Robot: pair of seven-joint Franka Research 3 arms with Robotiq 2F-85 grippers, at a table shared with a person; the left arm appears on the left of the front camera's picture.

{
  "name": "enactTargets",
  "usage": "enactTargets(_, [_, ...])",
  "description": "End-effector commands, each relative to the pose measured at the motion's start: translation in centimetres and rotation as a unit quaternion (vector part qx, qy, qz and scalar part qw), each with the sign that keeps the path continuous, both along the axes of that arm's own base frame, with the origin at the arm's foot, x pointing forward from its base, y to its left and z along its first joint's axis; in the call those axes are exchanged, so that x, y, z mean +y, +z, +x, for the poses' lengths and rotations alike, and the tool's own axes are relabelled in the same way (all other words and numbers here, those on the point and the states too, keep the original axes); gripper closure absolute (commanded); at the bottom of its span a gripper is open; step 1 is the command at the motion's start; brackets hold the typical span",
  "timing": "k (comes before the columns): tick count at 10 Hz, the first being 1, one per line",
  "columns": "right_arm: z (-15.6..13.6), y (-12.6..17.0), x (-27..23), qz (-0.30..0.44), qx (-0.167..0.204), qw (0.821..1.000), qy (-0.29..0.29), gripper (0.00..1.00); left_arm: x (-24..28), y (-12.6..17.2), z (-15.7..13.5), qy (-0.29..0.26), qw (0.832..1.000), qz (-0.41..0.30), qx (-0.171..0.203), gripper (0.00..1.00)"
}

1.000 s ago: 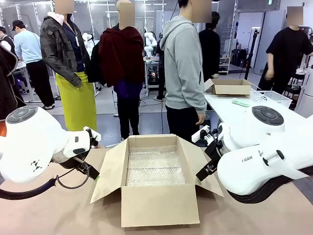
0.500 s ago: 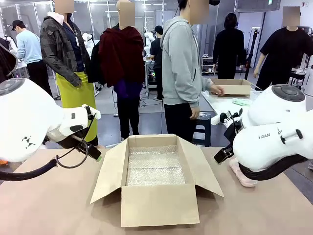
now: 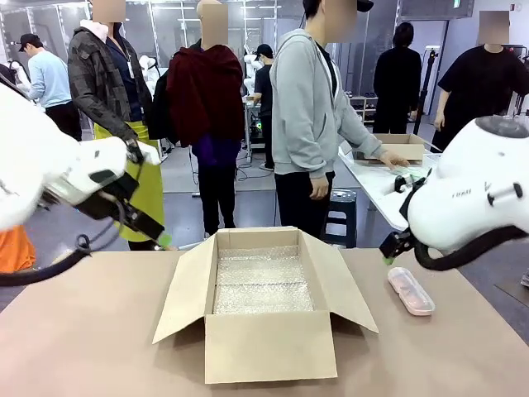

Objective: Pack the glasses set securely to prepare it for shipping.
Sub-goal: Place the Glasses case inside the Package Box.

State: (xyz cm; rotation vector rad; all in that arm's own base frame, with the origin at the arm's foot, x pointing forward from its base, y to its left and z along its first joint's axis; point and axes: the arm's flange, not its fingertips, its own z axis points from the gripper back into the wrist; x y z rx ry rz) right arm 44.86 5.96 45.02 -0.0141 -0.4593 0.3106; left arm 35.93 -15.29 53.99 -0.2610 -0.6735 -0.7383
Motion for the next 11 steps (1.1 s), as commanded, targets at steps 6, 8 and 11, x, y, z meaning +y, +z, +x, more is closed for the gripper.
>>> enactTargets(6, [8.3, -5.4, -3.8, 0.029, 0.135, 0.988, -0.064, 0.0, 2.8, 5.3, -5.1, -0.074, 0.995, -0.052, -0.037, 0.0])
enactTargets(8, [9.1, -7.3, -4.7, 0.02, 0.159, 0.985, -0.067, 0.0, 2.2, 4.7, -3.6, -0.055, 0.998, -0.037, -0.022, 0.0])
enactTargets(11, [10.4, -10.5, -5.6, 0.024, 0.181, 0.981, -0.061, 0.0, 2.2, 4.7, -3.6, -0.055, 0.998, -0.037, -0.022, 0.0])
